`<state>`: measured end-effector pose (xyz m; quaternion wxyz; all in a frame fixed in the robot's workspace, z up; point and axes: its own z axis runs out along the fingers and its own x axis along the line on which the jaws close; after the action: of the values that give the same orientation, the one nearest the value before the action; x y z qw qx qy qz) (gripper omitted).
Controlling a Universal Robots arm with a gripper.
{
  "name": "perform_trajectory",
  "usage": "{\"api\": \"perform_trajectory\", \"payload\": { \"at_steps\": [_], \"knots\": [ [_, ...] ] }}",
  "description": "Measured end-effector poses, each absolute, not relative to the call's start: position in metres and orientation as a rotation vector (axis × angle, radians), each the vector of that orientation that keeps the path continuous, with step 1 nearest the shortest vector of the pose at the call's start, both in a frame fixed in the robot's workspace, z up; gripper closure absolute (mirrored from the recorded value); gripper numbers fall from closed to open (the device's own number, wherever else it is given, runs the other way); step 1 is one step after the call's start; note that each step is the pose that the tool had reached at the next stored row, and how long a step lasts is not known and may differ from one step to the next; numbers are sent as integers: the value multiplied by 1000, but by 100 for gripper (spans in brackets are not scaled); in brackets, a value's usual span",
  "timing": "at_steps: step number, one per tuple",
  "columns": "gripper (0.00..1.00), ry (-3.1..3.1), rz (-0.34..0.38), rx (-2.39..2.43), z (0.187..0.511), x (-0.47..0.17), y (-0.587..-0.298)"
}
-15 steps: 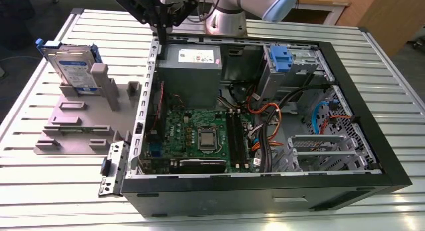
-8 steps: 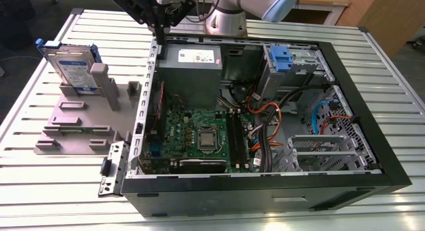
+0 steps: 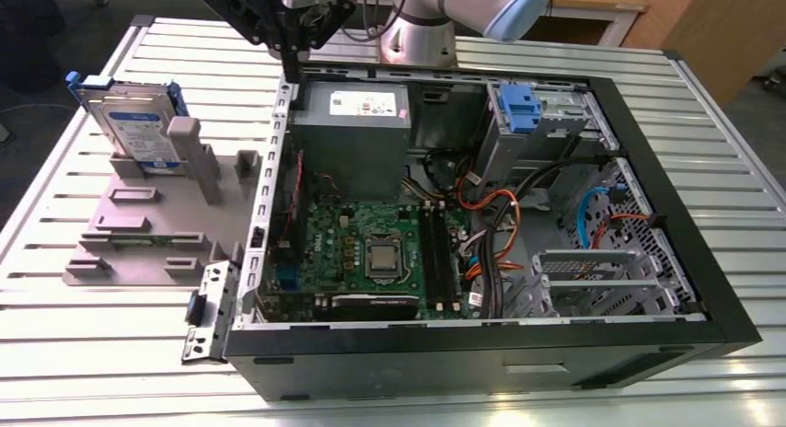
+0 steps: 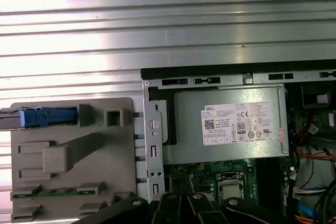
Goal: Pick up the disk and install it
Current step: 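Reach for the disk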
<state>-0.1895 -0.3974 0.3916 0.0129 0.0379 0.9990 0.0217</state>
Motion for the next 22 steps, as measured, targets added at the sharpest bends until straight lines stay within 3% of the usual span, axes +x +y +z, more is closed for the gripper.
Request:
{"api": "perform_trajectory", "payload": {
  "at_steps": [22],
  "knots": [
    [89,3116,67,118,390,-205,-397]
  ]
}}
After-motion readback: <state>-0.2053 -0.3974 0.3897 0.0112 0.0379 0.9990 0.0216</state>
